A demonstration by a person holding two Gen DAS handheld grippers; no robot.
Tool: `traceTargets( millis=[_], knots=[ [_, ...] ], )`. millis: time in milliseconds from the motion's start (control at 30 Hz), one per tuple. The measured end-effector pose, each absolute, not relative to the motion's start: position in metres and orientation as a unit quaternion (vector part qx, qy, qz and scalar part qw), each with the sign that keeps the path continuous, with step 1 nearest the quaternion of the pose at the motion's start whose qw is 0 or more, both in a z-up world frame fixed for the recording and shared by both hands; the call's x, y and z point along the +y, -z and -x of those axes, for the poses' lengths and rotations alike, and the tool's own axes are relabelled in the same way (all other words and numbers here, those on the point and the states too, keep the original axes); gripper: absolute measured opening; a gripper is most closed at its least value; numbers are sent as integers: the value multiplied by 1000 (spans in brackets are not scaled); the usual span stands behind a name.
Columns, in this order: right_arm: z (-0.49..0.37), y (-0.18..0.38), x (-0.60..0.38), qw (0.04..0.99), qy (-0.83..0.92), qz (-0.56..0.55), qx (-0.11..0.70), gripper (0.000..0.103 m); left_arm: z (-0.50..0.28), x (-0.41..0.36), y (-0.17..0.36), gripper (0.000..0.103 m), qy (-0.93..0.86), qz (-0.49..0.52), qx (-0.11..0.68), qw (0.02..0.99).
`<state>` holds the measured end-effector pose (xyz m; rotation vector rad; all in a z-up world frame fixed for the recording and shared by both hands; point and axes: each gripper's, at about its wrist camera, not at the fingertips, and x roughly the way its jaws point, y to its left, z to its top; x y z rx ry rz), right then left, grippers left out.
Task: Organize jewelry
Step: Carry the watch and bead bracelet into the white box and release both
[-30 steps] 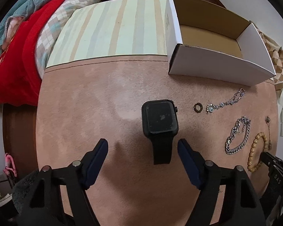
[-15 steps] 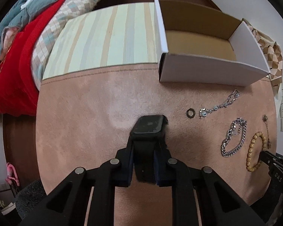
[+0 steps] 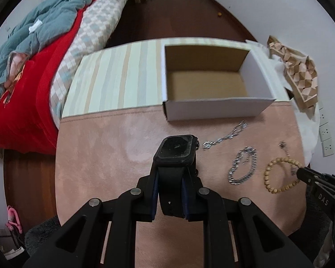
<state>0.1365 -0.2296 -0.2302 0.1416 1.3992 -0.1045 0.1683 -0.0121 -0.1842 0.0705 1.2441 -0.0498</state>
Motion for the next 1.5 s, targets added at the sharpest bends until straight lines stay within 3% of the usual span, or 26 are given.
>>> traceTargets(
  millis=[633,1300,1333,1433,1500],
  knots=[
    [-215,91,-183,840,-61,-75,533,9,-233,-8,121,14,54,18,548,835],
    [-322,178,-163,794,-88,-69,597,10,-331,-16,180,18,76,63,615,782],
    [-322,179,-163,794,-88,-68,598,10,-331,-16,179,19,77,63,614,783],
    [-320,182,-162,792,-84,-62,601,16,-331,-13,172,43,74,64,606,789],
    [-317,180,-163,793,-79,-57,602,42,-328,-11,165,62,63,54,597,798]
  ],
)
